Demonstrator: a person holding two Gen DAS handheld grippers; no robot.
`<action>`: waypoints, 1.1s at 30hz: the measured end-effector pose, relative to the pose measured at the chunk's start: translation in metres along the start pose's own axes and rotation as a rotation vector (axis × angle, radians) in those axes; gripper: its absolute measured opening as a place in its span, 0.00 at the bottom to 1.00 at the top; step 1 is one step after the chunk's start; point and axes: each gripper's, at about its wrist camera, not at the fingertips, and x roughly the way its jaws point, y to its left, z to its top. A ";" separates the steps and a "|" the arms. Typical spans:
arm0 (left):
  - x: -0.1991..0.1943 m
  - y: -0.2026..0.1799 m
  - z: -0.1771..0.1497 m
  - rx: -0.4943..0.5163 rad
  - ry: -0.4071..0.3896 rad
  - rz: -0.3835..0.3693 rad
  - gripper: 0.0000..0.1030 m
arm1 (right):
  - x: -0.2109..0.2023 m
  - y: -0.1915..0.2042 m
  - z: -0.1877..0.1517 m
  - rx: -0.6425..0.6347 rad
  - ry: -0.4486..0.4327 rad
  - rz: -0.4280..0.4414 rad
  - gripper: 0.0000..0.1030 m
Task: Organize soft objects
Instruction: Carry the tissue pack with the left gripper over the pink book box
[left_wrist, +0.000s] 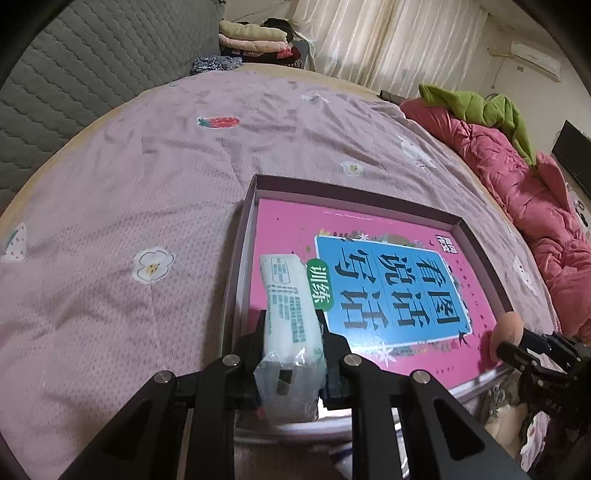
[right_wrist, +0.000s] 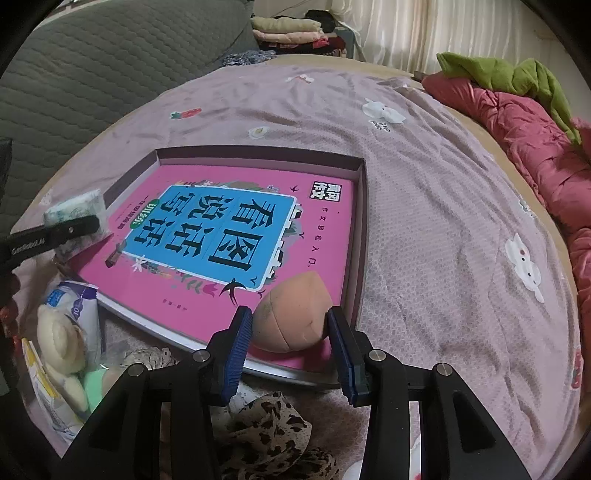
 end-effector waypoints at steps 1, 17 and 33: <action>0.002 -0.001 0.001 0.005 0.002 -0.005 0.20 | 0.001 0.000 0.000 0.001 0.003 0.000 0.42; 0.011 -0.005 0.002 0.013 0.033 -0.032 0.20 | 0.001 0.003 0.000 -0.044 0.017 -0.015 0.43; 0.002 -0.005 0.005 0.033 -0.004 -0.013 0.31 | -0.007 0.011 -0.002 -0.132 -0.008 -0.067 0.45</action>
